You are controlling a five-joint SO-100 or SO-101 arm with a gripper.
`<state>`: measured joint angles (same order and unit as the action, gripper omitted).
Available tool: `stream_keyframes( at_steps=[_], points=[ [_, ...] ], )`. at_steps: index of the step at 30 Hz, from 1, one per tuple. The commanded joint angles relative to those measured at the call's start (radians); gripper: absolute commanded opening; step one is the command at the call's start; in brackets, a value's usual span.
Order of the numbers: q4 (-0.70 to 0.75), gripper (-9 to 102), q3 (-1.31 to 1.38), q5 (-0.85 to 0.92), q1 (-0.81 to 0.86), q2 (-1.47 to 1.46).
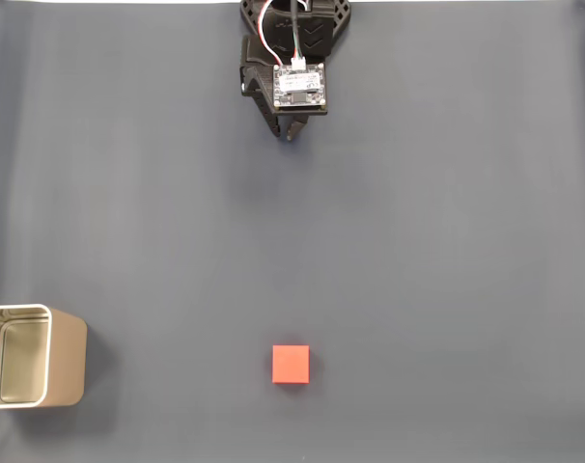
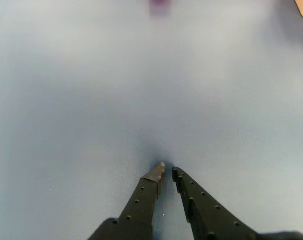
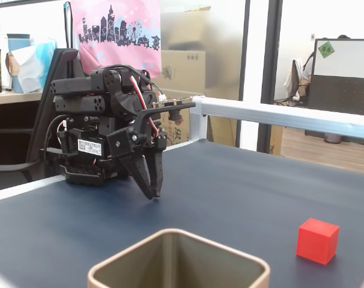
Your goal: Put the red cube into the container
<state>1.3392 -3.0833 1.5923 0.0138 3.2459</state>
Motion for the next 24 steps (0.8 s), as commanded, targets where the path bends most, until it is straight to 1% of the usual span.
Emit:
stream_keyframes(
  at_steps=[1,7,9,12,16,24],
  points=[
    [-0.058,0,-0.011,-0.008,0.006,0.078],
    [-0.307,0,-0.011,-0.023,0.028,0.049],
    [-0.383,0,-0.008,-0.003,0.035,0.014],
    [-0.459,0,0.041,0.012,0.043,-0.071],
    [-0.494,0,0.175,0.014,0.043,-0.230],
    [-0.494,0,0.396,0.061,0.032,-0.456]
  ],
)
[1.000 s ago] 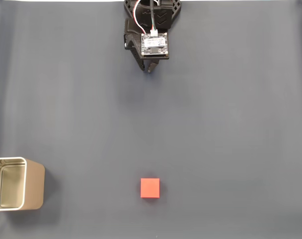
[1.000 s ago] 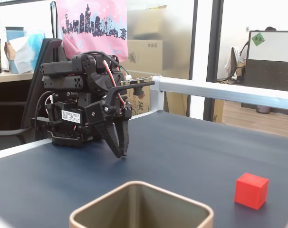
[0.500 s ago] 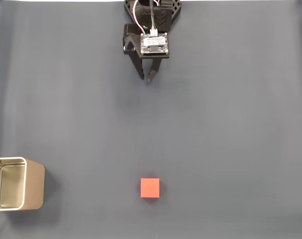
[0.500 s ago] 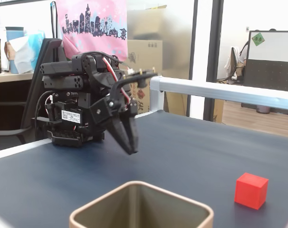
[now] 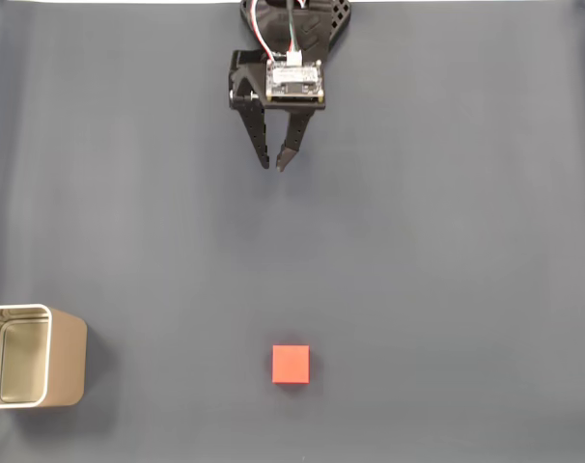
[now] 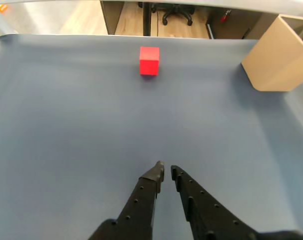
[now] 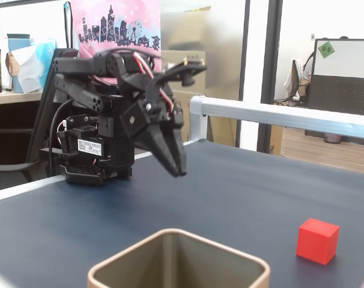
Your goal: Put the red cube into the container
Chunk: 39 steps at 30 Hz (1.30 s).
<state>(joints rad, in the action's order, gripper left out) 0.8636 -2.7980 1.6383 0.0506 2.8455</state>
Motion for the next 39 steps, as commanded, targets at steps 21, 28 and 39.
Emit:
stream_keyframes(
  at_steps=[21,28,39],
  points=[
    [-0.020,20,0.839,-0.012,0.020,-0.839],
    [-0.104,30,0.994,-0.023,0.037,-1.019],
    [-0.314,35,1.170,-0.077,0.026,-1.348]
  ],
)
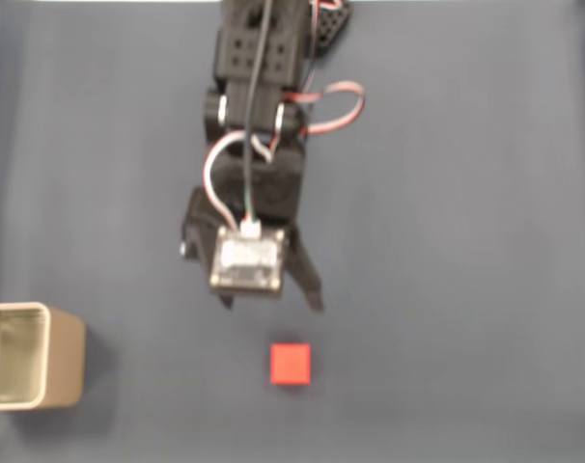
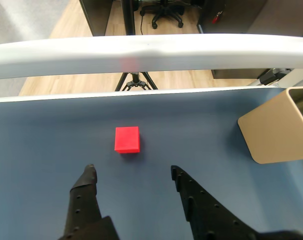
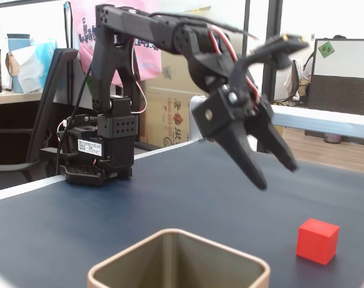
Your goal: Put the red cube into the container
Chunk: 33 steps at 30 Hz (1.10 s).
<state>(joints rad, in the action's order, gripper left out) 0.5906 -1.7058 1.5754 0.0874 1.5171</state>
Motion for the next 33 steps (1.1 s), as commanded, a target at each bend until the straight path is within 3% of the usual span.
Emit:
stream_keyframes(
  at_steps=[1,14,33],
  points=[
    [-0.054,35,0.092,-0.015,-0.015,-0.046],
    [-0.077,36,0.288,-0.038,-0.071,-0.304],
    [-0.087,35,0.353,-0.044,-0.095,-0.414]
  ],
)
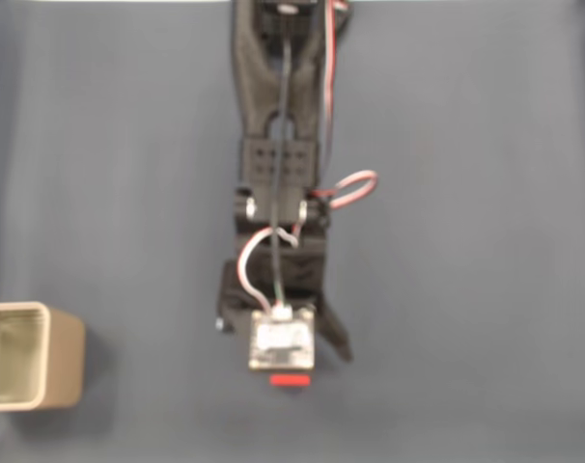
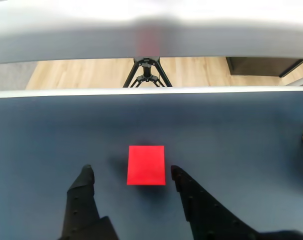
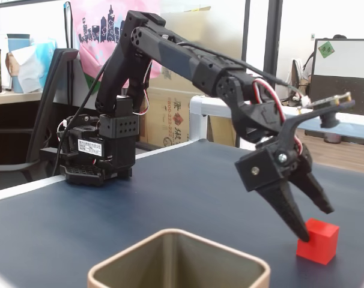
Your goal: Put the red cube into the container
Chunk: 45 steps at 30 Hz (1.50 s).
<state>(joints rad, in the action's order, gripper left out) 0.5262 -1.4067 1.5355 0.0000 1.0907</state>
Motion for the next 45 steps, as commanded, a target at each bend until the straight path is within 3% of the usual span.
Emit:
stream_keyframes(
  at_steps=[1,12,17,25,45],
  points=[
    [-0.028,35,0.054,-0.005,-0.008,0.011],
    [-0.044,32,0.064,-0.006,-0.008,-0.011],
    [-0.055,17,0.063,-0.012,-0.009,-0.014],
    [-0.040,1,0.057,0.025,-0.006,-0.014],
    [0.135,0,-0.049,0.074,0.123,0.388]
  ],
)
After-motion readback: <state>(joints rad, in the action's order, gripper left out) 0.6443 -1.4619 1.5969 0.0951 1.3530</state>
